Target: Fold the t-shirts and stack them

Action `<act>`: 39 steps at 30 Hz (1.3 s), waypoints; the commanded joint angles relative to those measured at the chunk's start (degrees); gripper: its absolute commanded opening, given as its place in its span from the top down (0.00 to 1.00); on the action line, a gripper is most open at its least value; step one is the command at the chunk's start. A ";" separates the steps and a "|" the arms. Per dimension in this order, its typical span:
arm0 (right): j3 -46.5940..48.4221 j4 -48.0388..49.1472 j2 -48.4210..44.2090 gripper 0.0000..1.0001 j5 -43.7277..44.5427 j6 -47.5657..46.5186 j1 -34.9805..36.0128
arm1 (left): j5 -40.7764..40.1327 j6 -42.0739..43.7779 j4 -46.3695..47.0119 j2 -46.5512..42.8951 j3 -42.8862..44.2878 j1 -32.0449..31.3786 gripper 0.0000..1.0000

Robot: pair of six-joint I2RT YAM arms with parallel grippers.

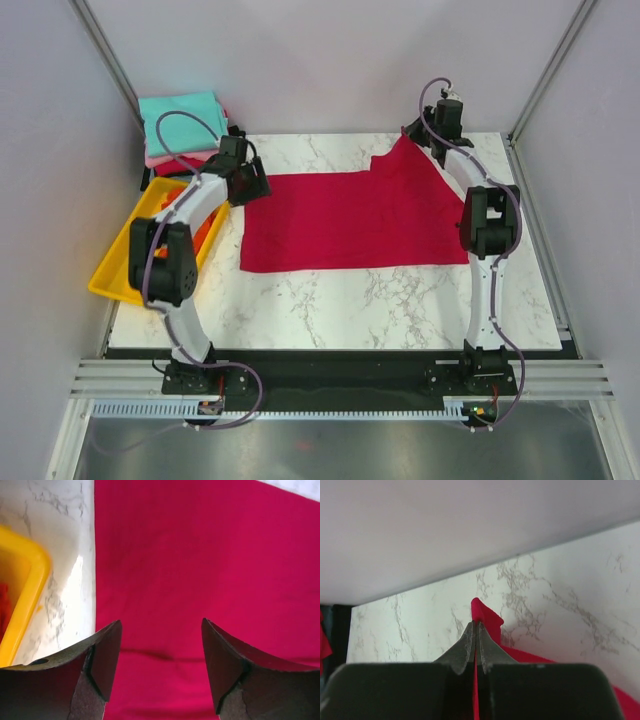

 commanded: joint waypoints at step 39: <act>-10.54 5.07 -3.64 1.00 -7.16 3.09 -10.48 | -4.28 2.29 -2.65 44.39 52.36 2.33 0.39</act>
